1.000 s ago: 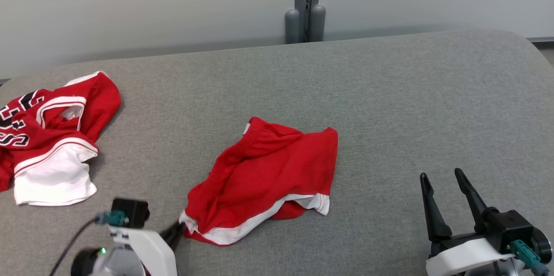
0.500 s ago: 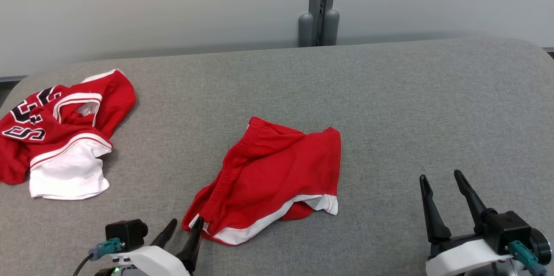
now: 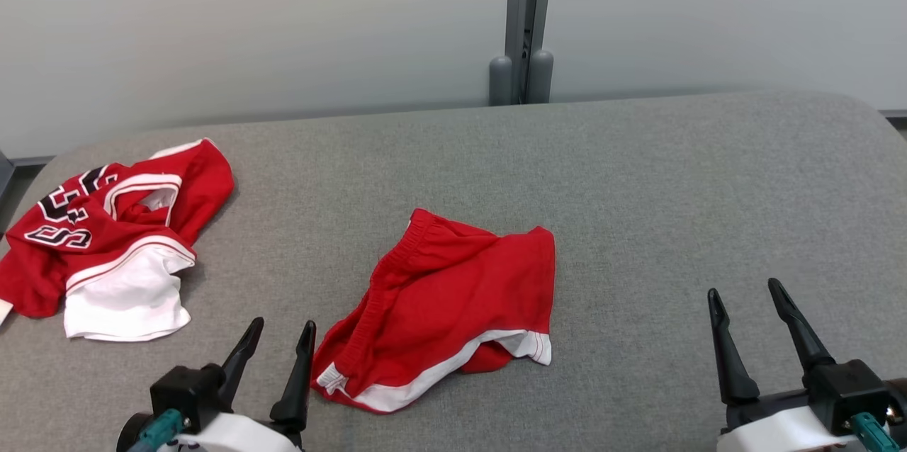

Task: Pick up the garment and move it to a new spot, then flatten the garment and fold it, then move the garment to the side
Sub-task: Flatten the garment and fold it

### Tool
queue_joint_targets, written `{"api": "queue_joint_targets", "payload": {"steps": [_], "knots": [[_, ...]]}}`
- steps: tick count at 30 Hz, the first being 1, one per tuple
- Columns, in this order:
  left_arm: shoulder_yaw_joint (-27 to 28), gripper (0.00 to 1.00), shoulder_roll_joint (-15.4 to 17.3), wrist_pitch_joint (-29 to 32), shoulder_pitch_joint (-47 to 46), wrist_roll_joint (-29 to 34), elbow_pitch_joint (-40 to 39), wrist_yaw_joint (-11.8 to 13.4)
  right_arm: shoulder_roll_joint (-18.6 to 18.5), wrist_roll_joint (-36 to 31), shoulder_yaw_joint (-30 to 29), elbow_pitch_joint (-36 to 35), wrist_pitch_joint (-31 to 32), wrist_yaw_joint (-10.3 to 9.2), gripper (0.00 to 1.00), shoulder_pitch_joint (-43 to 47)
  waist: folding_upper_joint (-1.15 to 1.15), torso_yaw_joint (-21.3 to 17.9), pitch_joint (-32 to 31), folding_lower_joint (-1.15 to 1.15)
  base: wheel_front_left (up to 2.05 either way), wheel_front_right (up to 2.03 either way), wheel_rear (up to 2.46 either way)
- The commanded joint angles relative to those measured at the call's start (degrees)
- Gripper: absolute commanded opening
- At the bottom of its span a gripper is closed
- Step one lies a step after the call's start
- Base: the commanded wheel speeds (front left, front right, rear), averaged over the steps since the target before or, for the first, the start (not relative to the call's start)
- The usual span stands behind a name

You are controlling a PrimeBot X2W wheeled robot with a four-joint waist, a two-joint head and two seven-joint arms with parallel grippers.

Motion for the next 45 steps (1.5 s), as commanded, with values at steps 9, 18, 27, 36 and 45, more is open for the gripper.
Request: {"api": "queue_joint_targets", "payload": {"steps": [9, 18, 27, 36, 45], "knots": [[8.0, 1.0, -3.23, -0.78, 8.94, 15.96, -4.62, 0.75, -0.33, -4.12, -1.05, -1.35, -0.28, 0.01, 1.0, 3.33, 0.0, 0.61, -3.97, 0.0, 0.0, 0.0, 0.0], [16.69, 1.0, -8.21, -0.79, 11.78, 22.8, -4.49, -1.56, -0.35, -1.41, 1.86, 2.55, -0.28, 0.01, 1.0, 3.63, 0.0, 1.29, -4.83, 0.0, 0.0, 0.0, 0.0], [23.07, 1.0, -11.83, -0.79, 12.22, 27.34, -3.13, -5.38, -0.35, 1.4, 3.13, 3.82, -0.28, 0.01, 1.0, 3.48, 0.0, 1.15, -4.97, 0.0, 0.0, 0.0, 0.0], [27.11, 1.0, -14.65, -0.8, 12.6, 30.3, -2.07, -8.3, -0.34, 2.25, 4.06, 4.09, -0.28, 0.01, 1.0, 2.89, 0.0, 1.19, -4.76, 0.0, 0.0, 0.0, 0.0], [24.81, 1.0, -12.84, 7.03, 9.9, 31.32, -0.34, -11.85, -3.54, 8.71, 15.55, 6.12, 9.28, 0.01, 1.0, -2.33, 0.0, 0.82, -4.7, 0.0, 0.0, 0.0, 0.0]]}}
